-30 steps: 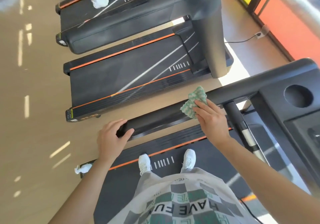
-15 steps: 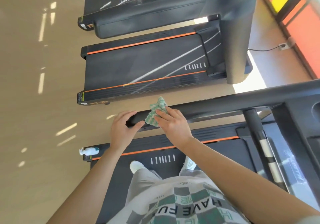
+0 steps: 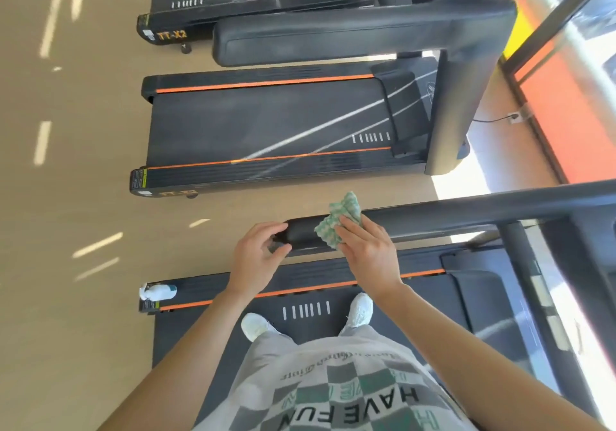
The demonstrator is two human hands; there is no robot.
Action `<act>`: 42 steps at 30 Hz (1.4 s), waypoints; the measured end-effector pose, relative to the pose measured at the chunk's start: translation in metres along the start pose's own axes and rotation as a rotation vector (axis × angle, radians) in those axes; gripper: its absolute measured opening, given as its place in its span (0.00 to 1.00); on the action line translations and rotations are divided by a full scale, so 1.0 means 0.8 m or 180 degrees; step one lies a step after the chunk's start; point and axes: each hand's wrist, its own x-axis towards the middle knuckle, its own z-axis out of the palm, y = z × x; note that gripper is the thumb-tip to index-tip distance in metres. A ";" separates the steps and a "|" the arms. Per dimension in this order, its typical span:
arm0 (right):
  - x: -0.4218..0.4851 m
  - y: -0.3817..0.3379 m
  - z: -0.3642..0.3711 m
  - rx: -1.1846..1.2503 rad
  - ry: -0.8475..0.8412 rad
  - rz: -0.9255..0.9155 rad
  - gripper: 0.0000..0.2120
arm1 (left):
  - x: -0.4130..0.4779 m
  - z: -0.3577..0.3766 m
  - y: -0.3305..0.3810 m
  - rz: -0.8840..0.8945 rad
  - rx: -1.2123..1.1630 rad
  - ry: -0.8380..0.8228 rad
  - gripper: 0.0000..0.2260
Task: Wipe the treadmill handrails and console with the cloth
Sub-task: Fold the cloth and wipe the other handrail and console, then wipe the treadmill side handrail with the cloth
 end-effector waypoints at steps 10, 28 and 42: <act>0.061 -0.166 0.070 0.1173 -0.0752 0.0248 0.15 | -0.036 -0.082 -0.055 -0.1380 -0.1983 0.0028 0.10; 0.160 -0.255 0.116 0.2378 -0.0977 0.1707 0.08 | 0.046 -0.216 -0.083 -0.1530 -0.1897 -0.0070 0.08; 0.350 -0.196 0.163 0.3421 -0.0234 0.2916 0.04 | 0.284 -0.255 -0.051 -0.1153 -0.0880 -0.0109 0.07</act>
